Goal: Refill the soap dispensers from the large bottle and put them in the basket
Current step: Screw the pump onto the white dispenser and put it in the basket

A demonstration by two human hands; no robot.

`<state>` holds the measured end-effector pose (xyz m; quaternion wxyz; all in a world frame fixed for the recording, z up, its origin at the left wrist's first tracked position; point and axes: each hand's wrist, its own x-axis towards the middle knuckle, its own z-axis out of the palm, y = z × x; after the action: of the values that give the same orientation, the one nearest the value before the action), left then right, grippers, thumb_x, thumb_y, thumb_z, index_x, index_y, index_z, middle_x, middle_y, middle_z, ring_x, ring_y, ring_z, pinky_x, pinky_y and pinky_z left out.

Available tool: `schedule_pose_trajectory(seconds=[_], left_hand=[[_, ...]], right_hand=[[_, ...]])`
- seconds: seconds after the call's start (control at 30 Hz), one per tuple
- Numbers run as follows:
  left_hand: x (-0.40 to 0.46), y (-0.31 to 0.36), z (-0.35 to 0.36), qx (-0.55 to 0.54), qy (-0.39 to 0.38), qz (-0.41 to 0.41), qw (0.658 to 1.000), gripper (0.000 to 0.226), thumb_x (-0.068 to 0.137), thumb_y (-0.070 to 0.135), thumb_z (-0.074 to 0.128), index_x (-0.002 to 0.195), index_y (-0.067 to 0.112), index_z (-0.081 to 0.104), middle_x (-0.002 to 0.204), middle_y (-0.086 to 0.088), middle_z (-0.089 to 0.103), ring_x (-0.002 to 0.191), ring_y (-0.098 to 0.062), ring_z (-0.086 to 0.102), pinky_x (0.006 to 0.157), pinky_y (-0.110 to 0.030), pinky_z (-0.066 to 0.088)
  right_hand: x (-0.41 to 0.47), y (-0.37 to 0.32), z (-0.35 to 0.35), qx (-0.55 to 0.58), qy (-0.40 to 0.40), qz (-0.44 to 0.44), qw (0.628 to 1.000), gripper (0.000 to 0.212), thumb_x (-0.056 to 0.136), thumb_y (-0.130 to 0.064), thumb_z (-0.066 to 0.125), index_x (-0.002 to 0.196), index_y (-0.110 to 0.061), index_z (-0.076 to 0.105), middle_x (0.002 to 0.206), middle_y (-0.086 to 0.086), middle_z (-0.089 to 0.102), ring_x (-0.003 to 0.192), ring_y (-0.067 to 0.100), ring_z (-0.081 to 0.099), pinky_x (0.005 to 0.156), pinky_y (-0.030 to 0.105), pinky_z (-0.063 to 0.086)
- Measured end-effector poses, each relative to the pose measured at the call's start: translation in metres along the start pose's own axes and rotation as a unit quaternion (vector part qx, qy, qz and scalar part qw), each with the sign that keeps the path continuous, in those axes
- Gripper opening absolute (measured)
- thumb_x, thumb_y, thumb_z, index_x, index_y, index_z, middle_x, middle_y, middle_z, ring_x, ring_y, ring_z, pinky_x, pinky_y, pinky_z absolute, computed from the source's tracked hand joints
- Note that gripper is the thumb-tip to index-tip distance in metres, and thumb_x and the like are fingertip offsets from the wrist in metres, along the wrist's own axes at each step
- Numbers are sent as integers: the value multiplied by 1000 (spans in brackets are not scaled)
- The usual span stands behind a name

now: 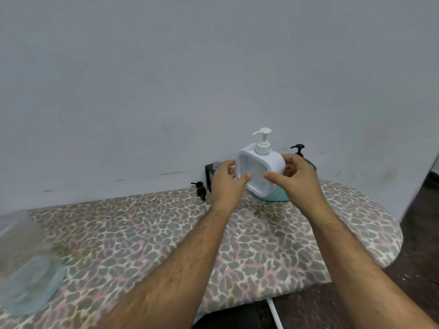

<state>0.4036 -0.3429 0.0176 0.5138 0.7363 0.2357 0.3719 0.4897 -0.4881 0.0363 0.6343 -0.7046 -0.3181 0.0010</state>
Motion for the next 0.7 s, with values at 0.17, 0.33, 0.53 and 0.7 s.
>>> schedule_pose_trajectory(seconds=[0.17,0.33,0.53,0.7], left_hand=[[32,11,44,-25,-56,6,998,50,91,39,66,135,21,53,117,16,58,111,-6,59,96,-30,50],[62,17,70,-32,-130,-3,991,48,98,38,55,141,18,47,112,23,48,107,1,52,94,-18,44],[86,1,102,-63,-189,-78,977,74,81,64,60,138,16,51,134,5,59,119,-14,58,90,-28,53],[103,-8,118,-61,-201,-128,969,33,93,27,63,119,7,62,120,-13,67,97,-20,65,88,-41,58]], right_hand=[[38,17,-6,-26,80,-2,996,48,73,-26,86,113,-21,61,103,-8,68,91,10,66,77,29,56],[73,38,-10,-59,106,14,992,47,72,-28,85,110,-22,59,103,-5,68,91,14,66,77,34,57],[85,65,-10,-138,102,23,985,47,74,-36,84,110,-21,58,102,-4,67,90,15,64,74,29,52],[86,83,-10,-212,98,8,972,56,73,-43,84,116,-17,60,106,0,69,94,19,65,74,32,51]])
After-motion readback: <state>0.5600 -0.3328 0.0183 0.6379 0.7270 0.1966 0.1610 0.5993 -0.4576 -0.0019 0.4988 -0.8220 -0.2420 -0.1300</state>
